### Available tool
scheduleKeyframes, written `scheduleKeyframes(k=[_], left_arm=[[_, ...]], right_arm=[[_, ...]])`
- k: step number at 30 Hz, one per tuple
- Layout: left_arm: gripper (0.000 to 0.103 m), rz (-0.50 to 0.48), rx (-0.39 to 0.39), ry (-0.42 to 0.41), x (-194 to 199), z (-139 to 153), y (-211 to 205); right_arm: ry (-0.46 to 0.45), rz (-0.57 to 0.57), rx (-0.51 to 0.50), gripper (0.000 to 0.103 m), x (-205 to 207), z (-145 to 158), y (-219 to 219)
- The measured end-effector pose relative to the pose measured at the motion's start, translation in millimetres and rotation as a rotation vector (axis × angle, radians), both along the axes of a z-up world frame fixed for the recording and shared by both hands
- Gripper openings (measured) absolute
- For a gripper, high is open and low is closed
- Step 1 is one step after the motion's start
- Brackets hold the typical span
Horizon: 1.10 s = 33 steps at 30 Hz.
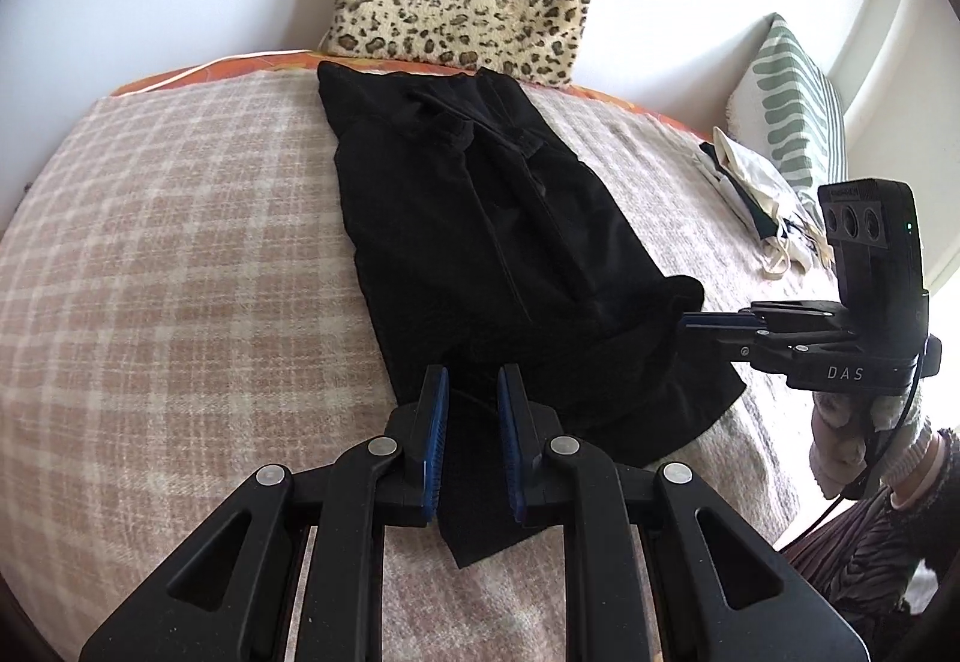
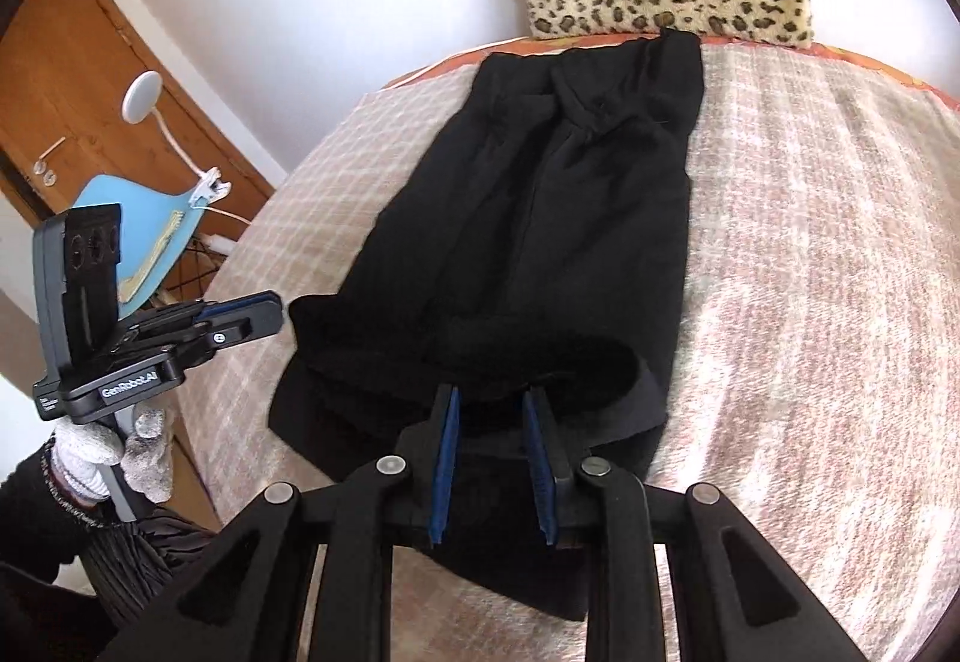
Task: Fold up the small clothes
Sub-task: 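Lift the hem end with both grippers and fold it toward the collar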
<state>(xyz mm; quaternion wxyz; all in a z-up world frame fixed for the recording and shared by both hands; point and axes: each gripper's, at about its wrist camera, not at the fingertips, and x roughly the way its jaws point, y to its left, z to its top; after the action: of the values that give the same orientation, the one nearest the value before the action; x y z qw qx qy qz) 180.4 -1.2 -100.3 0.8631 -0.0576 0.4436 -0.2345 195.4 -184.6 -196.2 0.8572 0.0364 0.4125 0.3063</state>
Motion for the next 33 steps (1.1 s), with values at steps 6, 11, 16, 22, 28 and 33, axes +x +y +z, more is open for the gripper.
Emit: scheduleKeyframes(k=[6,11,16,22,28,33], left_arm=[[0.015,-0.080,-0.026,0.041,-15.6,-0.2,-16.4],[0.015,-0.105,-0.003,0.090,-13.9,-11.7,-23.7],[0.015,-0.132,-0.027,0.099,-10.7,-9.9,-31.4],[0.015,-0.162,0.017,0.069,2.2,-12.3,-45.2],[0.015,-0.022,0.066,0.068,37.4,-23.8,-20.9],[0.015,0.038,0.110,0.050,42.7,-27.0,-10.9]], right_arm=[[0.011,0.201,-0.028,0.024,-17.9,-4.2,35.2],[0.071,0.176,-0.144,0.022,-4.9,-24.3,46.2],[-0.002,0.063,-0.176,0.023,16.3,-11.1,42.2],[-0.031,-0.042,-0.126,0.024,40.8,3.5,30.3],[-0.039,-0.016,-0.087,0.024,39.9,11.7,25.0],[-0.031,-0.049,-0.172,0.024,36.3,-4.1,17.5]])
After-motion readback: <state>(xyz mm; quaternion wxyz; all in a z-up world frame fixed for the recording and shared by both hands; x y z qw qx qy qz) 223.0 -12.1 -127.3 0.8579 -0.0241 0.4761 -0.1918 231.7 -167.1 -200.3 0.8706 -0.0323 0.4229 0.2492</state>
